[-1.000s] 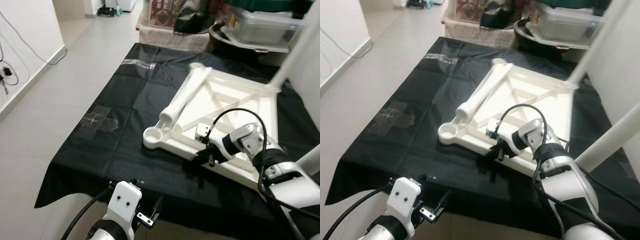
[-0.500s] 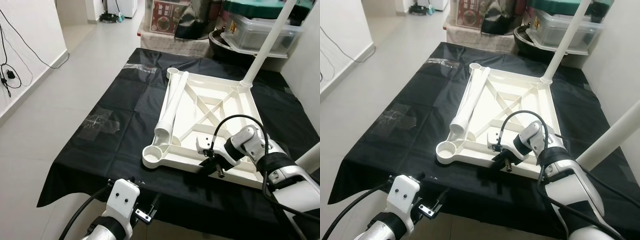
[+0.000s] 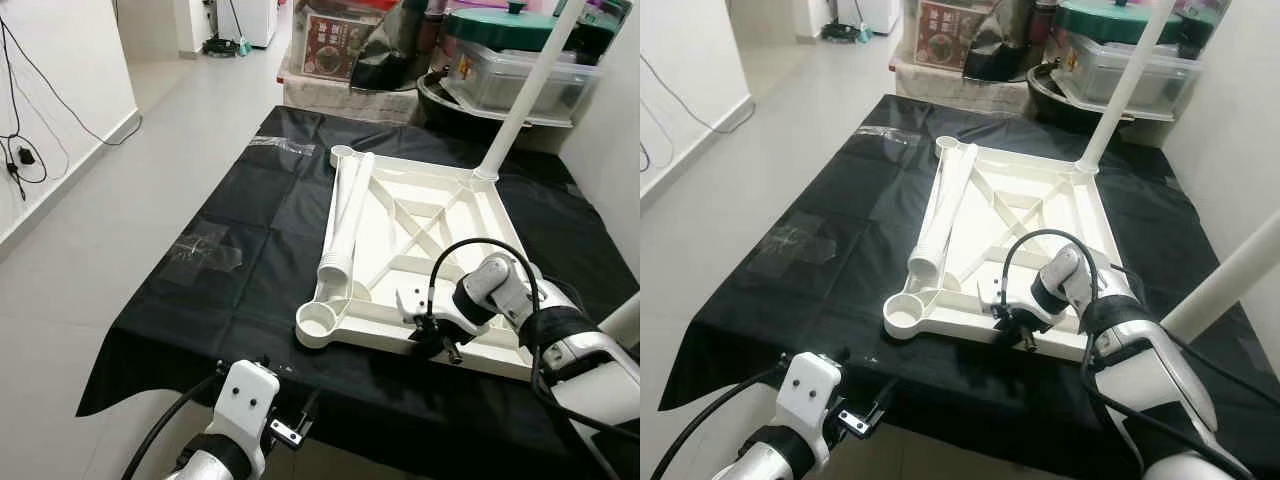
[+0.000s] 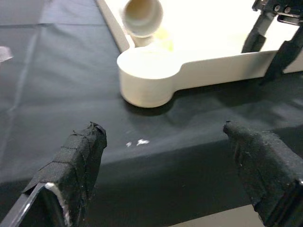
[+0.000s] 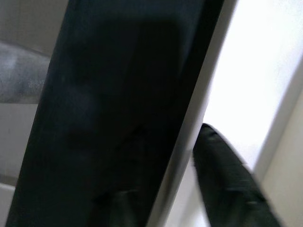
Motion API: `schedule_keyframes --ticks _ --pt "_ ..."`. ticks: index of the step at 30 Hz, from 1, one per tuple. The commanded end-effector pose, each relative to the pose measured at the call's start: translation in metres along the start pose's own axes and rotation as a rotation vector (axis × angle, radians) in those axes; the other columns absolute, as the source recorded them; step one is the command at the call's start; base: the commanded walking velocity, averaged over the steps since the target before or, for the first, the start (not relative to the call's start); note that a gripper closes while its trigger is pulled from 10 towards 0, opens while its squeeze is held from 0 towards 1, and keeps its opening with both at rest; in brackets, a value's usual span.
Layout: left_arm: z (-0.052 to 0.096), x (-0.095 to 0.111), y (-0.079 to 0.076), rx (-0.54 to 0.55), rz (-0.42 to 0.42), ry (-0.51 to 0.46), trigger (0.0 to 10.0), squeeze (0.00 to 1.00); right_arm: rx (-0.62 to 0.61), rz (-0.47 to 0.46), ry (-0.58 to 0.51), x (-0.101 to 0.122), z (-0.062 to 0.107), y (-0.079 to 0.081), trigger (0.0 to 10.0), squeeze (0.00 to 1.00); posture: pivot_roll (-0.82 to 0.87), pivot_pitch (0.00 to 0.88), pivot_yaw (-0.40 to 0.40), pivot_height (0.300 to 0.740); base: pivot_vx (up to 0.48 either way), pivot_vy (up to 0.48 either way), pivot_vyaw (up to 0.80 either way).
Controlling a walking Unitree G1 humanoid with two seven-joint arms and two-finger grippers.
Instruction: Building children table
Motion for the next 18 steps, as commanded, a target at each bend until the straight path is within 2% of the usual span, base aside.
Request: schedule_keyframes --ticks 1,5,6,8,9,10,11,13,14,15,16,17,18 --pt "-0.001 -0.004 0.0 -0.003 0.001 0.008 10.0 0.0 -0.009 0.017 -0.02 0.006 0.009 -0.003 10.0 1.0 0.19 0.026 -0.126 0.74 0.0 0.0 0.0" --pt "-0.001 -0.004 0.0 -0.002 0.0 0.007 10.0 0.0 -0.011 0.023 -0.04 0.01 0.014 -0.004 10.0 1.0 0.19 0.026 -0.126 0.74 0.0 0.0 0.0" --pt "-0.001 -0.005 0.001 -0.002 -0.002 0.007 10.0 0.0 -0.016 0.032 -0.059 0.013 0.019 -0.006 10.0 0.83 0.19 0.024 -0.124 0.74 0.0 0.0 0.0" --pt "-0.001 -0.005 0.001 -0.002 -0.002 0.007 10.0 0.0 -0.016 0.032 -0.059 0.013 0.019 -0.006 10.0 0.83 0.19 0.024 -0.124 0.74 0.0 0.0 0.0" --pt "-0.002 -0.005 0.002 -0.002 -0.003 0.006 10.0 0.0 -0.013 0.042 -0.085 0.018 0.028 -0.007 10.0 0.0 0.18 0.02 -0.121 0.74 0.0 0.0 0.0" --pt "-0.002 -0.005 0.002 -0.002 -0.003 0.006 10.0 0.0 -0.013 0.042 -0.085 0.018 0.028 -0.007 10.0 0.0 0.18 0.02 -0.121 0.74 0.0 0.0 0.0" --pt "-0.003 -0.005 0.002 -0.002 -0.005 0.004 10.0 0.0 -0.04 0.045 -0.166 0.028 0.043 -0.011 10.0 0.0 0.18 0.015 -0.12 0.74 0.0 0.0 0.0" --pt "-0.003 -0.005 0.002 -0.002 -0.005 0.004 10.0 0.0 -0.04 0.045 -0.166 0.028 0.043 -0.011 10.0 0.0 0.18 0.015 -0.12 0.74 0.0 0.0 0.0" --pt "-0.004 -0.005 0.003 -0.002 -0.007 0.002 10.0 0.0 -0.073 0.037 -0.293 0.043 0.06 -0.015 10.0 0.0 0.18 0.013 -0.121 0.74 0.0 0.0 0.0" --pt "-0.004 -0.006 0.003 -0.002 -0.008 0.001 10.0 0.0 -0.101 0.02 -0.481 0.062 0.081 -0.018 10.0 0.0 0.18 0.013 -0.121 0.74 0.0 0.0 0.0" --pt "-0.004 -0.006 0.003 -0.002 -0.008 0.001 10.0 0.0 -0.101 0.02 -0.481 0.062 0.081 -0.018 10.0 0.0 0.18 0.013 -0.121 0.74 0.0 0.0 0.0" --pt "-0.005 -0.006 0.003 -0.001 -0.009 0.0 10.0 0.0 -0.102 -0.005 -0.662 0.08 0.099 -0.02 10.0 0.0 0.18 0.011 -0.122 0.74 0.0 0.0 0.0" --pt "-0.005 -0.006 0.003 -0.001 -0.009 0.0 10.0 0.0 -0.102 -0.005 -0.662 0.08 0.099 -0.02 10.0 0.0 0.18 0.011 -0.122 0.74 0.0 0.0 0.0"
Point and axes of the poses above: a point about 5 cm out from each wrist's last joint towards the gripper, its own z axis pointing back from the gripper into the wrist, its own x axis along the axis of the wrist's last joint, y = z × x, the point moved 1 cm from there along -z, pointing out of the wrist towards the gripper, and after that the axes turned 8 degrees about -z, right-handed, at the moved point
